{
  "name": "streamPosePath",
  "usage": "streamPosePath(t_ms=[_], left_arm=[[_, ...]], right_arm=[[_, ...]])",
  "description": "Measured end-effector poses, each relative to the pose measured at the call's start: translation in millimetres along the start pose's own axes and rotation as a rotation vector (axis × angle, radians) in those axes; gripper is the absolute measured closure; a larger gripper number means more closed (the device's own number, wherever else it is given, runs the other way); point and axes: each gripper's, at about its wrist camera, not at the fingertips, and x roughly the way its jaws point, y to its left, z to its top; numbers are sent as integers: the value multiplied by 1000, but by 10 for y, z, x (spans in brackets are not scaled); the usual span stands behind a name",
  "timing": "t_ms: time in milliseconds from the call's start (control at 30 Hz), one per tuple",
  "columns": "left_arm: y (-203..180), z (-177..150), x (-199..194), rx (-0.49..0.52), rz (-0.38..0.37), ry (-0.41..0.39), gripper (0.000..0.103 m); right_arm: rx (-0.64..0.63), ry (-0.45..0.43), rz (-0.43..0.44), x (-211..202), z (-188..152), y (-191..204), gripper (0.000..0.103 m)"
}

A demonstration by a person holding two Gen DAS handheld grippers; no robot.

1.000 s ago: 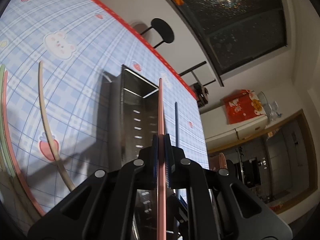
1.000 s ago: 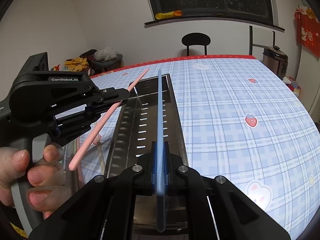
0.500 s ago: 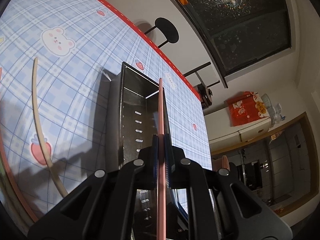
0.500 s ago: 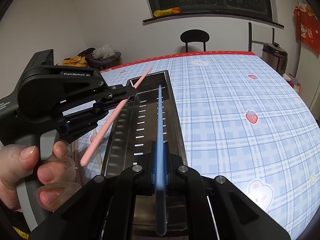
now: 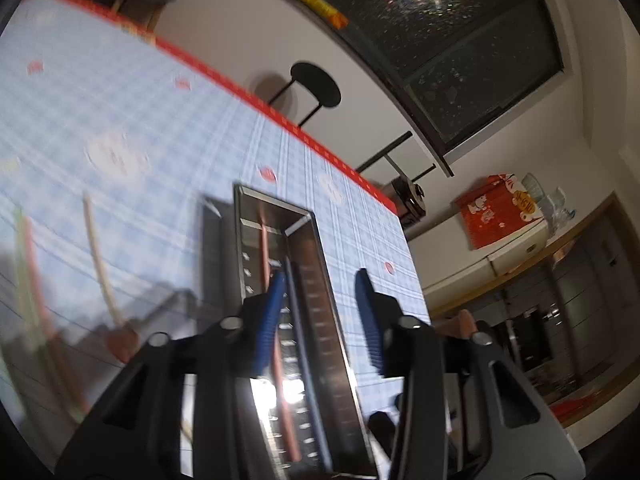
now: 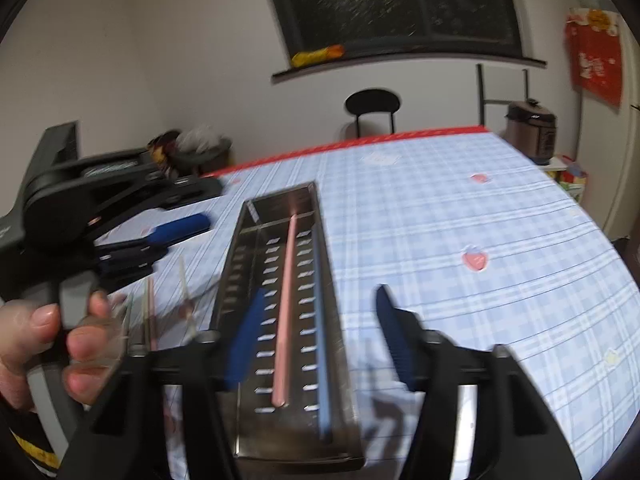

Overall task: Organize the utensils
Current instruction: 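Open both grippers to release the chopsticks into the tray, then move both grippers back to the utensil pile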

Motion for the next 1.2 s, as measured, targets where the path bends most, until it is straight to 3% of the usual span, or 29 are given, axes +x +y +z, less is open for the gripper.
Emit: streamPosePath(t_ms=[33,100,167,233,333,533,833,1000,1200], left_arm=[[-8,14,-59,14,8,-12,54],[10,55,-179,42,26,-37,45],[29,107,-338,71,51,-70,25],[50,133,-477,95,74,-105,13],[83,157,-703,152,120,-146,6],[276,160,-1122,244,241,-186,6],[752,97,-1875,382,434,-256,6],[1005,-21,-2304,432,465,-290,6],[1228,-227,-2527,499,439,-252,6]], right_arm=[[9,-9,-11,-16,7,-21,33],[23,-21,-38,-37,16,-60,15],[36,-24,-56,-49,19,-89,8],[53,-29,-55,-55,28,-121,6],[72,-60,-63,-57,45,-159,6],[52,-101,-107,-69,16,-98,6],[53,-228,-146,-415,-34,76,6],[71,-240,-43,-585,-137,320,6],[-4,-196,55,-605,-262,822,6]])
